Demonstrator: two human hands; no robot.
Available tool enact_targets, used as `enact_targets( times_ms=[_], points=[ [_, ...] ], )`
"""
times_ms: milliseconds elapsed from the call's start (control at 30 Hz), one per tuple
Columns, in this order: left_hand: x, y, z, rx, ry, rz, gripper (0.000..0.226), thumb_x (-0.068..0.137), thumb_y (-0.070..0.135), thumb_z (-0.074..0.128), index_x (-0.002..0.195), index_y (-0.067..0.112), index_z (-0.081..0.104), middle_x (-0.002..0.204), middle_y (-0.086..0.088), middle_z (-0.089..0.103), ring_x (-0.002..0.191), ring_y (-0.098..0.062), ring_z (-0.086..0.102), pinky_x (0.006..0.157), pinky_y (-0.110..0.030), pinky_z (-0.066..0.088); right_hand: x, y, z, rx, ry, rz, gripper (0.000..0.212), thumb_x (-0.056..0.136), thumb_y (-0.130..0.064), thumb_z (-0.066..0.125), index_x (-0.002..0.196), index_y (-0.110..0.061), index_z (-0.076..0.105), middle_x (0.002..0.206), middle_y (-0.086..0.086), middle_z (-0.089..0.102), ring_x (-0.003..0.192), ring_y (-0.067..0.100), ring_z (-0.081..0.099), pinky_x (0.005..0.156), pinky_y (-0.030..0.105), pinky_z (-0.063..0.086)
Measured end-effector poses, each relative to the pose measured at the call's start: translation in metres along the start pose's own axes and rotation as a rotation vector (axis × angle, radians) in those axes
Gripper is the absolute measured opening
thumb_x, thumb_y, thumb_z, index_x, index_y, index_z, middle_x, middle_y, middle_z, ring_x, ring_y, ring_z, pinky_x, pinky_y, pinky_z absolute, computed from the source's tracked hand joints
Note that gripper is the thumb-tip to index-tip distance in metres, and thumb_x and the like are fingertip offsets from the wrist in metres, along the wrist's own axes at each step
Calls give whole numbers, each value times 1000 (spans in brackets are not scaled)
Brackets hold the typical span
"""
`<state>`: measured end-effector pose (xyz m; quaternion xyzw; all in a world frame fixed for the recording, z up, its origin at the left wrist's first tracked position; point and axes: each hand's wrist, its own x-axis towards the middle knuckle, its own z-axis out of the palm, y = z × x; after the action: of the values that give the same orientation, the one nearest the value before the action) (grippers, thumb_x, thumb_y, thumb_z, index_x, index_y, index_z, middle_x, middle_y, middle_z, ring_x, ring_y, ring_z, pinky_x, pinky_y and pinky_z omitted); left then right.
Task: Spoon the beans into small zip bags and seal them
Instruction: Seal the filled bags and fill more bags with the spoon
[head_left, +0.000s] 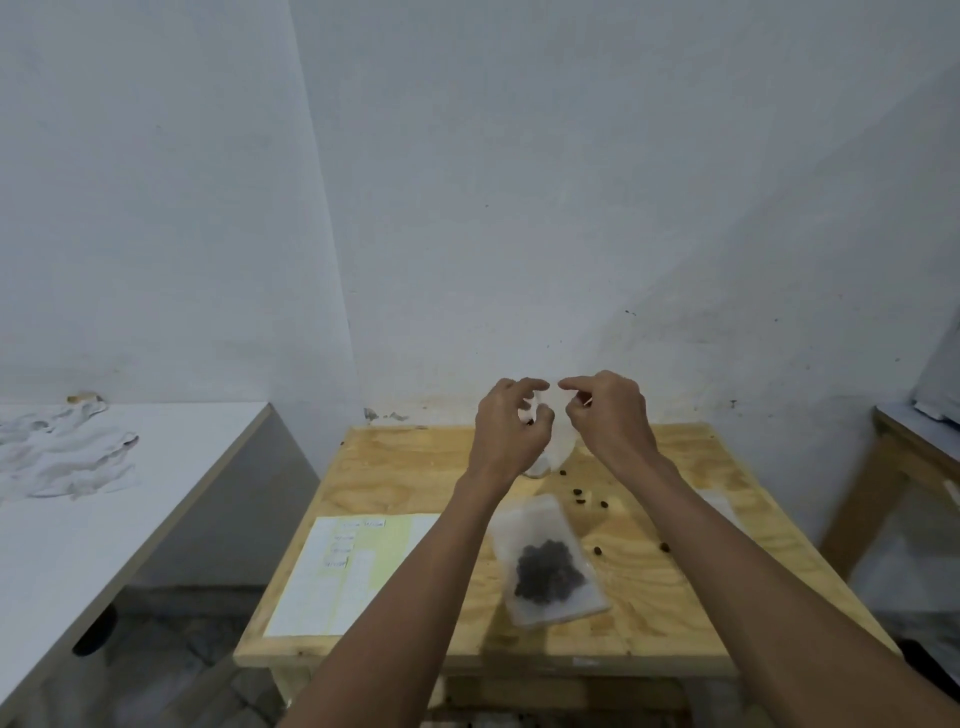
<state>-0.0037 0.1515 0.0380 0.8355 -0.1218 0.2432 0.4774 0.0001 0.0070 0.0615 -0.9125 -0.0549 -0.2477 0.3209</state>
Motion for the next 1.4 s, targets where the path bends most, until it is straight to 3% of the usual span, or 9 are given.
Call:
enact_targets(
  times_ms=[167, 333, 467, 633, 733, 900, 1033, 1300, 1400],
  points=[
    [5, -8, -9, 65, -172, 231, 79, 75, 49, 85, 137, 20, 45, 149, 6, 41, 153, -11, 18, 118, -31, 27, 8, -9, -13, 228, -62, -43, 32, 92, -4, 65, 116, -21, 78, 92, -6, 71, 79, 8, 65, 75, 15, 51],
    [-1, -9, -17, 46, 24, 271, 82, 70, 49, 88, 131, 18, 43, 131, 4, 49, 119, -7, 49, 93, -34, 48, 8, -16, -21, 599, -199, 95, 30, 89, 1, 69, 110, -16, 80, 87, 2, 73, 78, 18, 72, 72, 25, 61],
    [-7, -15, -21, -2, 7, 181, 113, 64, 59, 89, 151, 19, 29, 137, 3, 50, 124, -9, 50, 98, -20, 44, 5, -13, -18, 772, -286, 174, 26, 90, 2, 66, 106, -13, 80, 87, 8, 71, 80, 17, 71, 77, 30, 62],
    [-12, -22, -20, 28, 31, 109, 108, 61, 65, 86, 145, 16, 42, 133, 6, 54, 121, -8, 52, 98, -28, 47, 2, -10, -5, 889, -303, 267, 25, 91, 1, 63, 105, -12, 80, 88, 11, 72, 75, 20, 70, 74, 33, 62],
    [-11, -28, -20, -3, 76, 38, 100, 58, 69, 80, 138, 16, 50, 124, 7, 56, 112, -8, 54, 93, -27, 48, 4, -3, 3, 933, -229, 401, 15, 93, -7, 68, 105, -6, 77, 89, 13, 73, 69, 22, 72, 69, 32, 62],
    [-9, -53, -23, 19, 86, -84, 102, 55, 69, 84, 137, 16, 53, 125, 6, 55, 114, -11, 54, 95, -27, 46, 5, 32, 31, 935, 179, 889, 12, 90, -9, 73, 89, 1, 67, 79, 14, 67, 61, 22, 68, 60, 31, 60],
    [-6, -72, -20, 55, 40, -187, 114, 49, 80, 78, 139, 14, 54, 130, 5, 56, 116, -12, 55, 97, -30, 48, -1, 60, 59, 985, 200, 1123, 26, 89, 0, 71, 112, 8, 63, 88, 16, 65, 67, 22, 67, 79, 40, 63],
    [9, -98, 5, 108, -90, -300, 102, 59, 67, 84, 141, 15, 52, 130, 3, 56, 117, -14, 55, 94, -32, 49, 18, 76, 95, 1090, 165, 1152, 28, 92, 6, 66, 120, 11, 63, 103, 20, 67, 75, 21, 66, 88, 36, 60],
    [16, -105, 15, 131, -114, -295, 99, 62, 65, 85, 140, 15, 51, 133, 1, 55, 118, -15, 55, 95, -33, 49, 28, 80, 106, 1062, 193, 1129, 25, 94, 5, 63, 118, 11, 63, 114, 25, 69, 80, 25, 71, 75, 32, 61]
  ],
)
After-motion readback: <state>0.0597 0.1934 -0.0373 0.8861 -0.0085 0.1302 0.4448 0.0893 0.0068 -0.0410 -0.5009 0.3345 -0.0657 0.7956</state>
